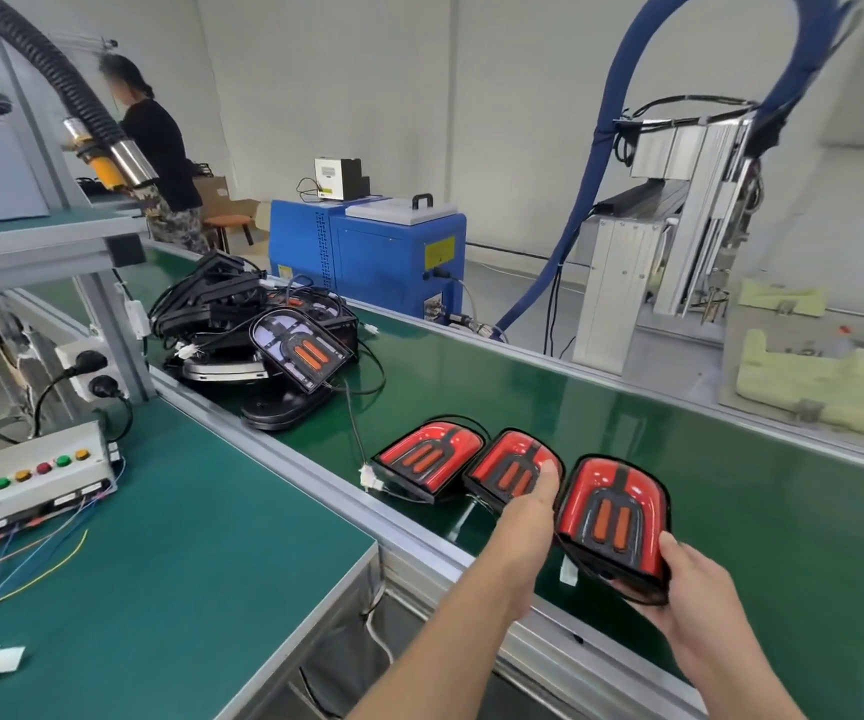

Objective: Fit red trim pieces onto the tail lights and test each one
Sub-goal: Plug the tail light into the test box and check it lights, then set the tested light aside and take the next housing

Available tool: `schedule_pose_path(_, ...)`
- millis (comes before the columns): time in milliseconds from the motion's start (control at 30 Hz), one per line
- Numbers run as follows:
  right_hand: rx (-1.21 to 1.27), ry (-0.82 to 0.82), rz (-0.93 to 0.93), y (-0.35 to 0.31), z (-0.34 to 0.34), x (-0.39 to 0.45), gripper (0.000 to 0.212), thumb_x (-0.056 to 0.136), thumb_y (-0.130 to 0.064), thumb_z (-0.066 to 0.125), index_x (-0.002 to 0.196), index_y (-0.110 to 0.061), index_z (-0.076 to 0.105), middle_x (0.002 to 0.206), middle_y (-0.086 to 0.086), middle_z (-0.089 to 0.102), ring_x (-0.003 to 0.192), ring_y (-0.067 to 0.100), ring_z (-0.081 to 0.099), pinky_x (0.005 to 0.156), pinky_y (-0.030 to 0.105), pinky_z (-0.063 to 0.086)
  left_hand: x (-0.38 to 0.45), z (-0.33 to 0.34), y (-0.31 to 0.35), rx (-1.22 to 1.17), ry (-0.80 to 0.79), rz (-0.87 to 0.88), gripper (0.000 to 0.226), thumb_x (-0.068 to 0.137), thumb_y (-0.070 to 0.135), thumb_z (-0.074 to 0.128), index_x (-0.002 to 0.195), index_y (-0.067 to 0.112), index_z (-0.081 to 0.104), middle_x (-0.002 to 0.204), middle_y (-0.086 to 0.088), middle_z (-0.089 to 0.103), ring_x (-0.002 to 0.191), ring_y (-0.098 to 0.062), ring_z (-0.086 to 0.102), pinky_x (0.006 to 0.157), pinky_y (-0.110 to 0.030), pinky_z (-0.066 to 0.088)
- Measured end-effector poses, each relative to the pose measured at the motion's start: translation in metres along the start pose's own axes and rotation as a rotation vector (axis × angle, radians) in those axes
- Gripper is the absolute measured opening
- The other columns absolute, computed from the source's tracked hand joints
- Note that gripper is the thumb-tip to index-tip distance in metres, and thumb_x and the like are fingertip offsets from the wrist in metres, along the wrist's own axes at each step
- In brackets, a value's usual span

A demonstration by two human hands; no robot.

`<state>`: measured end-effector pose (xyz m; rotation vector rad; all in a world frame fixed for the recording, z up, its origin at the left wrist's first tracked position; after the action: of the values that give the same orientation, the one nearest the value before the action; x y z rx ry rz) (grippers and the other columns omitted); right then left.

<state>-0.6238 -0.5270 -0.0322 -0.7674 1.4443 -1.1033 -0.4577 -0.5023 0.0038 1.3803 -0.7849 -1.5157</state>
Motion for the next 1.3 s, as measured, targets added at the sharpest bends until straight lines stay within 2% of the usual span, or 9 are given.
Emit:
schedule_pose_path(167,-0.042,0.094,0.032,0.009,0.006,0.019,0.029,0.109,-0.022,0.046,0.098,-0.004,0.067,0.094,0.019,0.073,0.083,0.033,0.072,0.066,0.038,0.058,0.002,-0.002,-0.008,0.006,0.02,-0.022,0.064,0.095,0.076,0.028,0.121,0.031,0.065,0.129,0.004,0.066,0.132,-0.016,0.05,0.122,-0.046,0.028)
schedule_pose_path(333,-0.222,0.19,-0.015,0.02,0.006,0.017,0.032,0.108,-0.025,0.045,0.093,-0.006,0.067,0.087,0.017,0.071,0.072,0.034,0.071,0.071,0.044,0.059,0.001,-0.01,-0.015,0.171,0.118,-0.01,0.051,0.094,0.077,0.025,0.106,0.036,0.053,0.108,0.016,0.055,0.098,-0.006,0.051,0.107,-0.041,0.039)
schedule_pose_path(500,-0.567,0.26,-0.195,0.019,0.009,0.005,0.041,0.105,-0.03,0.036,0.114,-0.003,0.066,0.109,0.022,0.068,0.093,0.037,0.06,0.085,0.045,0.046,-0.012,-0.021,-0.025,0.224,0.124,0.058,0.068,0.098,0.072,0.021,0.148,0.032,0.045,0.146,0.013,0.052,0.137,-0.013,0.046,0.115,-0.038,0.033)
schedule_pose_path(567,-0.756,0.254,-0.249,0.019,0.006,0.003,0.046,0.106,-0.029,0.035,0.133,-0.003,0.061,0.127,0.025,0.064,0.114,0.041,0.057,0.102,0.048,0.043,-0.014,-0.027,-0.033,0.262,0.131,0.106,0.05,0.1,0.068,0.02,0.124,0.044,0.057,0.12,0.025,0.055,0.116,-0.002,0.053,0.105,-0.032,0.041)
schedule_pose_path(667,-0.883,0.242,-0.317,0.018,0.002,0.002,0.043,0.106,-0.026,0.034,0.123,-0.002,0.066,0.116,0.029,0.064,0.108,0.042,0.055,0.101,0.05,0.043,-0.026,-0.038,-0.042,0.287,0.181,0.132,0.036,0.1,0.07,0.018,0.081,0.045,0.037,0.082,0.019,0.039,0.075,0.004,0.039,0.071,-0.018,0.034)
schedule_pose_path(867,-0.944,0.293,-0.343,0.005,-0.001,-0.01,0.052,0.108,-0.034,0.033,0.135,0.002,0.059,0.131,0.033,0.059,0.123,0.046,0.051,0.11,0.049,0.036,-0.045,-0.076,-0.06,0.196,0.266,0.165,0.057,0.096,0.074,0.017,0.115,0.044,0.062,0.131,0.019,0.059,0.126,-0.003,0.052,0.116,-0.038,0.038)
schedule_pose_path(1000,-0.727,0.385,-0.702,-0.018,0.02,-0.047,0.064,0.096,-0.043,0.037,0.126,0.005,0.067,0.127,0.034,0.061,0.124,0.044,0.05,0.11,0.051,0.03,-0.075,-0.111,-0.052,0.098,0.411,0.249,0.068,0.084,0.077,0.023,0.108,0.038,0.072,0.117,0.023,0.069,0.115,0.004,0.06,0.111,-0.036,0.044)
schedule_pose_path(1100,-0.504,0.267,-0.968,-0.023,0.06,-0.094,0.059,0.093,-0.042,0.038,0.115,0.0,0.073,0.117,0.022,0.067,0.115,0.034,0.05,0.105,0.055,0.037,-0.103,-0.148,-0.041,-0.003,0.555,0.314,0.057,0.097,0.062,0.032,0.098,0.03,0.079,0.103,0.016,0.076,0.102,0.001,0.068,0.099,-0.031,0.052)
schedule_pose_path(1300,-0.265,-0.526,-1.09,0.026,0.193,-0.196,0.026,0.094,-0.041,0.051,0.102,-0.028,0.072,0.1,-0.014,0.069,0.093,0.001,0.062,0.076,0.013,0.047,-0.176,-0.244,-0.018,-0.006,0.873,0.4,0.033,0.103,0.03,0.053,0.085,0.02,0.078,0.089,0.007,0.077,0.092,-0.009,0.071,0.08,-0.029,0.056)
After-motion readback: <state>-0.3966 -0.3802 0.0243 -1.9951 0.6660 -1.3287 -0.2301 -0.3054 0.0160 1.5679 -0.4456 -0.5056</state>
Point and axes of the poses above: each hand's wrist, its own x-axis towards the middle knuckle, its own z-axis out of the palm, y = z × x, the point moved 3 cm from there along x, towards the middle knuckle
